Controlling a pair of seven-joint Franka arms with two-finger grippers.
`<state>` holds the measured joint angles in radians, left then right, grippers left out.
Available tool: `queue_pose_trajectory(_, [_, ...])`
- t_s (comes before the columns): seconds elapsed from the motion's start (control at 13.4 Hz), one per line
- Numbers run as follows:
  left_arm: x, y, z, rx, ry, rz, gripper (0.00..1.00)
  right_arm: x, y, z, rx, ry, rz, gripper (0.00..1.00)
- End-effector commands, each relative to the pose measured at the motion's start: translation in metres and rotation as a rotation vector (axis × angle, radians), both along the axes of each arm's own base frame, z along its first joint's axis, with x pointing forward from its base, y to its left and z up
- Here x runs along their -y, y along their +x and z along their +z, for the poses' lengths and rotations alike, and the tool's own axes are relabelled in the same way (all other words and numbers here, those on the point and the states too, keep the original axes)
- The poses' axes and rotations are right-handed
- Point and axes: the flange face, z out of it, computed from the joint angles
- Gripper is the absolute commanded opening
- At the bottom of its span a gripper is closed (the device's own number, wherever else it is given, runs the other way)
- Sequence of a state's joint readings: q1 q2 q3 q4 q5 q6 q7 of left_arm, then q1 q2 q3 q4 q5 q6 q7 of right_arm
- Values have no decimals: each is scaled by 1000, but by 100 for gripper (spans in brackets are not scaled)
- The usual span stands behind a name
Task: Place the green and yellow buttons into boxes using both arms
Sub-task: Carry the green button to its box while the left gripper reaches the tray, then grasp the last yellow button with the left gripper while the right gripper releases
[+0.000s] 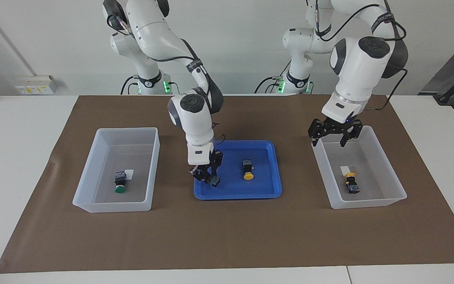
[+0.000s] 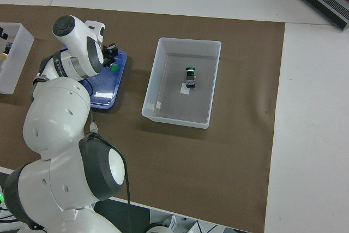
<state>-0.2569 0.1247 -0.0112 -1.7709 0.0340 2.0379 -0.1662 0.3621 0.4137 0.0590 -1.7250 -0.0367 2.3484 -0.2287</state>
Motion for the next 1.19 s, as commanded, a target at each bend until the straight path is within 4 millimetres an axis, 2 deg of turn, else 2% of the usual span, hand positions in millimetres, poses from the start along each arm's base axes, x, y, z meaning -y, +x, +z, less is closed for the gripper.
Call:
queue_pose_trajectory(0.0, [24,8,-9,43,18,0,100,49,-2,55,-9,-12,-56,0])
queue_pose_trajectory(0.15, [47,10,-28,44,14,-13,100,91,1,81,-23,-22,-114,0])
queue_pose_trajectory(0.22, [66,10,-44,34,14,-12,100,112,2,89,-31,-27,-143,0])
queue_pose_trajectory(0.37, [102,8,-71,40,0,-23,100,162,5,94,-61,-41,-195,0])
queue_pose_trajectory(0.45, [117,6,-84,41,-5,-17,100,176,4,92,-81,-52,-183,0])
queue_pose_trajectory(0.52, [138,-1,-103,40,-12,-21,100,199,2,89,-96,-60,-191,0])
queue_pose_trajectory(0.6, [158,-13,-118,45,-27,-22,100,221,-4,79,-118,-67,-204,0])
queue_pose_trajectory(0.74, [174,-21,-138,30,-24,-34,100,258,-28,53,-165,-78,-225,0])
queue_pose_trajectory(0.82, [186,-27,-148,23,-22,-40,100,269,-41,41,-182,-81,-232,0])
queue_pose_trajectory(1.04, [196,-33,-172,20,-26,-35,100,284,-66,4,-182,-79,-245,0])
queue_pose_trajectory(1.12, [196,-38,-180,14,-22,-42,100,284,-72,-7,-182,-77,-246,4])
